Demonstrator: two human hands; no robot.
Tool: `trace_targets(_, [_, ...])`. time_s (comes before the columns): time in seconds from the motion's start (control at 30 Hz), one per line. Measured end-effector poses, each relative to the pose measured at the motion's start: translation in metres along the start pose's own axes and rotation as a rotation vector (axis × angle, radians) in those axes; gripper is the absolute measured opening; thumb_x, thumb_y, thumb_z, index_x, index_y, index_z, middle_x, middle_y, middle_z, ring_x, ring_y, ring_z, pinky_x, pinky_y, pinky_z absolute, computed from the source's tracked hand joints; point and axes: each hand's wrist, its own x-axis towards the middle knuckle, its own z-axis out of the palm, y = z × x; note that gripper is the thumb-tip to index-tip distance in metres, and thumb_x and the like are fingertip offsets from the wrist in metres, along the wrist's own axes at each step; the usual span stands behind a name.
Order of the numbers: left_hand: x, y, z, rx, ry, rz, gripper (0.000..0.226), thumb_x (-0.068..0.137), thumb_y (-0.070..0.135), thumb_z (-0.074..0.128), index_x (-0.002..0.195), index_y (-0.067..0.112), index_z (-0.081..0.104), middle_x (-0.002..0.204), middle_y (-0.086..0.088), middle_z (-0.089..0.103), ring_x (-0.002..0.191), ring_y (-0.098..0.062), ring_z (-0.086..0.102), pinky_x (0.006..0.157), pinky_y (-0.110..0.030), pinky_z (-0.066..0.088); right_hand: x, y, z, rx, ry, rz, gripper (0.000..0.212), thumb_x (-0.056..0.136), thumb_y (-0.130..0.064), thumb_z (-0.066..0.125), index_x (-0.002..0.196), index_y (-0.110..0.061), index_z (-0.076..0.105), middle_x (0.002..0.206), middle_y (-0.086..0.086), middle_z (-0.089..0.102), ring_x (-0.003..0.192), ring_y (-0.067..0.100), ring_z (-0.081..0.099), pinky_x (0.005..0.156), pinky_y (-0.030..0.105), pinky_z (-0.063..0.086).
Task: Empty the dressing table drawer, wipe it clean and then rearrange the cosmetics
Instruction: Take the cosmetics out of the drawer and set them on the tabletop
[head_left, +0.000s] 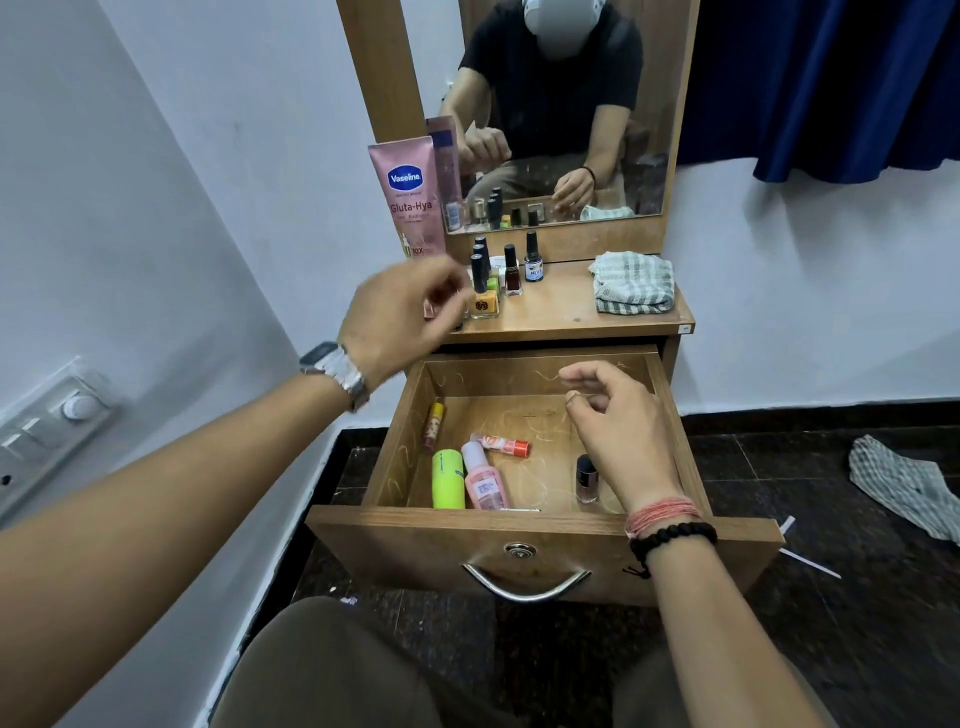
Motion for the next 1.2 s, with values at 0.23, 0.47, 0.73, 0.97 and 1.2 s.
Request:
trace_targets(0.23, [-0.053,-0.005,0.041,0.238,-0.771,0.042,0.023,0.092,0.029,0.051,0.113,0.025,0.060,0.114,0.004,0.061,0.108,-0.018,0.053,0.079,-0.029,0.047,0.001,0.004,0.003,-0.006,-0.030,0.008,0.024,0.087,-0.012,0.062,0.101,-0.030,0.068,0.098,-0.018,0.068,0.090,-0.004,0.061,0.079,0.017,0.049])
trace_targets(0.47, [-0.052,-0.008,0.077,0.553,-1.096,0.090,0.029,0.090,0.028,0.057,0.116,0.018,0.060,0.123,-0.006,0.060,0.121,-0.025,0.046,0.108,-0.039,0.027,0.002,0.007,0.004,-0.026,-0.052,-0.004,0.025,0.086,-0.012,0.062,0.102,-0.031,0.067,0.096,-0.020,0.067,0.087,-0.008,0.060,0.073,0.011,0.045])
trace_targets(0.73, [-0.049,-0.009,0.082,0.669,-1.119,0.109,0.029,0.094,0.021,0.050,0.121,0.019,0.057,0.129,-0.002,0.057,0.125,-0.023,0.045,0.111,-0.045,0.022,0.001,0.006,0.003,-0.045,-0.073,0.005,0.025,0.086,-0.013,0.062,0.102,-0.031,0.066,0.097,-0.018,0.067,0.086,-0.004,0.060,0.071,0.014,0.044])
trace_targets(0.97, [-0.049,-0.013,0.086,0.699,-1.112,0.076,0.037,0.091,0.029,0.056,0.128,0.020,0.054,0.132,-0.001,0.055,0.131,-0.024,0.039,0.112,-0.046,0.019,0.001,0.006,0.004,-0.032,-0.089,0.017,0.025,0.086,-0.013,0.060,0.102,-0.032,0.065,0.099,-0.018,0.066,0.086,-0.007,0.059,0.069,0.009,0.041])
trace_targets(1.2, [-0.047,-0.016,0.087,0.664,-1.113,0.045,0.049,0.086,0.036,0.062,0.131,0.022,0.051,0.134,-0.002,0.053,0.129,-0.023,0.041,0.109,-0.046,0.021,0.001,0.006,0.004,-0.040,-0.092,0.014,0.026,0.087,-0.013,0.061,0.102,-0.033,0.065,0.099,-0.018,0.066,0.086,-0.007,0.058,0.069,0.012,0.042])
